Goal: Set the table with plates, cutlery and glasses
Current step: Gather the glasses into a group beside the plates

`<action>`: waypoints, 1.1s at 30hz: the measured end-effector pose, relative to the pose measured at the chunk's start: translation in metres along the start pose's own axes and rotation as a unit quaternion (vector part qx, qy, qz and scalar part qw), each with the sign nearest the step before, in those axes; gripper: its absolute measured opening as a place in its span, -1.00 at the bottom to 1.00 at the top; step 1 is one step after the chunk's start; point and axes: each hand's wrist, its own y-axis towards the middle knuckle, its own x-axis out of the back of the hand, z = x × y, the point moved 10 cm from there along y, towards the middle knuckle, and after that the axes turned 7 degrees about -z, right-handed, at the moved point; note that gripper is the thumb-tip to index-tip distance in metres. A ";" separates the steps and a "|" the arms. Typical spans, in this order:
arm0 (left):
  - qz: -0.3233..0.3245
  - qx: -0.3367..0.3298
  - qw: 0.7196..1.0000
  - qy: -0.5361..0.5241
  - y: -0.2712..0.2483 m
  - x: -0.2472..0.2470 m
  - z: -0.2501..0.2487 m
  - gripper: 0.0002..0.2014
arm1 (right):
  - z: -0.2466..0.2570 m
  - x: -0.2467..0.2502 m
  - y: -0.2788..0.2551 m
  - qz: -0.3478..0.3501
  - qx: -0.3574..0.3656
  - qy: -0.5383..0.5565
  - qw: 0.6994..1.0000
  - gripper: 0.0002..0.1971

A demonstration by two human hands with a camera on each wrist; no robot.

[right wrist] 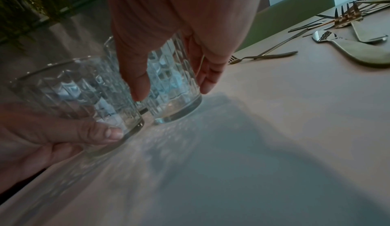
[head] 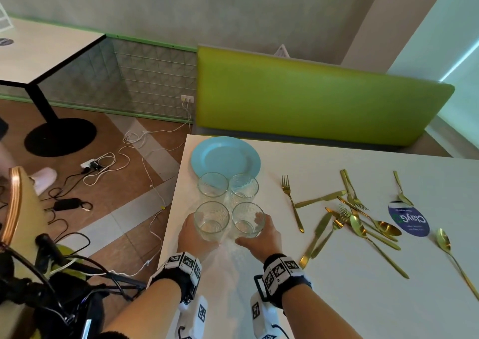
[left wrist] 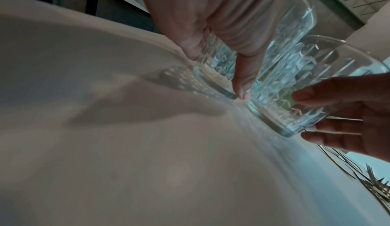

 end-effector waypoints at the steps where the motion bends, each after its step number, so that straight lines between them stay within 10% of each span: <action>1: 0.001 0.001 1.000 0.002 0.000 0.000 0.000 -0.14 | 0.000 0.000 0.001 0.001 0.001 0.000 1.000 -0.18; 27: 0.008 0.000 0.995 0.100 0.012 -0.004 -0.005 -0.06 | -0.002 -0.004 0.011 0.044 0.016 0.003 0.999 -0.18; 33: 0.005 0.044 0.999 0.024 0.008 -0.003 0.002 0.25 | -0.006 -0.004 0.011 0.061 -0.008 -0.003 0.998 -0.10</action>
